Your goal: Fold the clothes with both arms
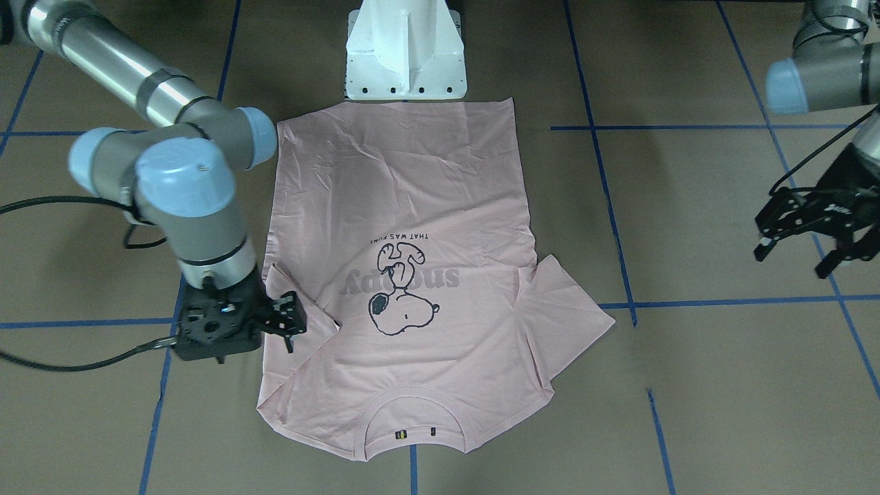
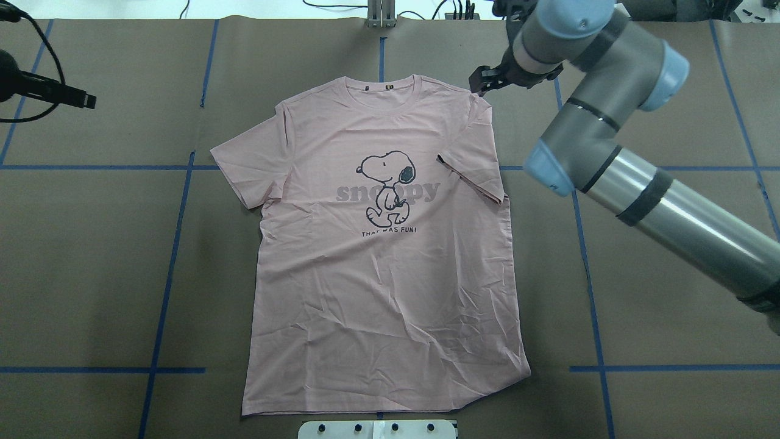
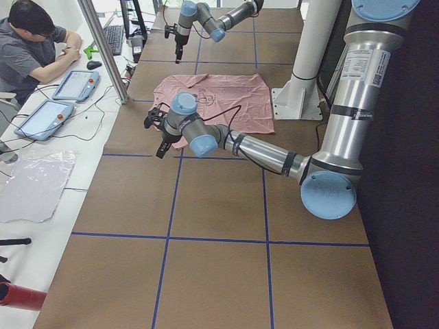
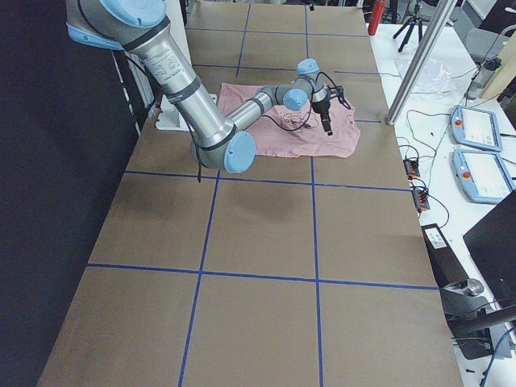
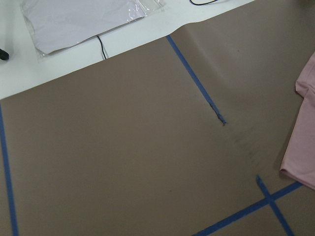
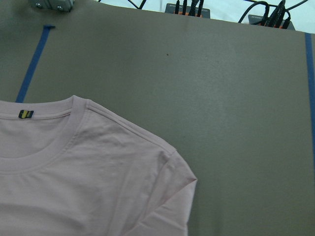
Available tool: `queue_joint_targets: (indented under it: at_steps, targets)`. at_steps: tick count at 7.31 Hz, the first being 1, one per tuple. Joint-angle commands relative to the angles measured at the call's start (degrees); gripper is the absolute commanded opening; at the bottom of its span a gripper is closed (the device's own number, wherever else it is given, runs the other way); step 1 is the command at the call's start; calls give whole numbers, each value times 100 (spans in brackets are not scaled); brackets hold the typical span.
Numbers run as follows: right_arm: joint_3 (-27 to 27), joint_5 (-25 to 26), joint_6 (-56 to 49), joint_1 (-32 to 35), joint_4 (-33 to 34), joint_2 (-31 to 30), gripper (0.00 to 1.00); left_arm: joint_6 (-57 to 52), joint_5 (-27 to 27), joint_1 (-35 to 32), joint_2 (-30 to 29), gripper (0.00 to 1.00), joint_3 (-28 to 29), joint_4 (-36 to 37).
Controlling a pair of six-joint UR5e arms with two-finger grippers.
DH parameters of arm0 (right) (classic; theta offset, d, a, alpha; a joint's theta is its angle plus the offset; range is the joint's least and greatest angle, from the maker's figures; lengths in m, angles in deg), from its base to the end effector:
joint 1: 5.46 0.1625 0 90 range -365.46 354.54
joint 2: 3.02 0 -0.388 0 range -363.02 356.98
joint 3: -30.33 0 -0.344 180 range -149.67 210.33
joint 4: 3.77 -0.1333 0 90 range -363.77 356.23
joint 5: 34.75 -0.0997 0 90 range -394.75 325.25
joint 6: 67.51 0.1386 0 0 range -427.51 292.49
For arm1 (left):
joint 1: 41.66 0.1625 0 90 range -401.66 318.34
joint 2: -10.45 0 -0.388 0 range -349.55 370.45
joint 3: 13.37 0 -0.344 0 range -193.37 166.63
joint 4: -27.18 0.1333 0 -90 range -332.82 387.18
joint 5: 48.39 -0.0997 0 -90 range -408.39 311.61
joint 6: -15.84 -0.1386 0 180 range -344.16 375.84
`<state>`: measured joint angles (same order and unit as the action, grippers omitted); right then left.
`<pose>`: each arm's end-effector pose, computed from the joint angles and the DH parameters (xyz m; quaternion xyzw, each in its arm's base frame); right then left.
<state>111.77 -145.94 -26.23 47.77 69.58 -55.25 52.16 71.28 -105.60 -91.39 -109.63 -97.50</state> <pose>-0.3524 -0.6106 0.3198 0.1909 -0.3727 -0.0360 0.9074 0.1891 -0.5340 0.4288 0.2488 0.4187 0.0359 0.8726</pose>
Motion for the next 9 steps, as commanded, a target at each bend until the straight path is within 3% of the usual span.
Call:
queue_joint_targets:
  at_steps: [1,3,4,6,9]
  targets:
    - [572,-1356,-1486,1106,-23,-890,100,1171,-548,731,-510,73,325,-12]
    - [715,-1537,-1834,1374,-23,-1227,100,1868,-1320,1381,-967,71,877,-73]
    - [724,-1537,-1825,1375,-23,-1236,100,2131,-1358,1550,-1126,65,1272,-387]
    - [724,-1537,-1817,1375,-23,-1263,100,2571,-1655,1831,-1329,61,1898,-873]
    - [724,-1537,-1825,1375,-23,-1280,100,2547,-1781,1894,-1339,55,1979,-882]
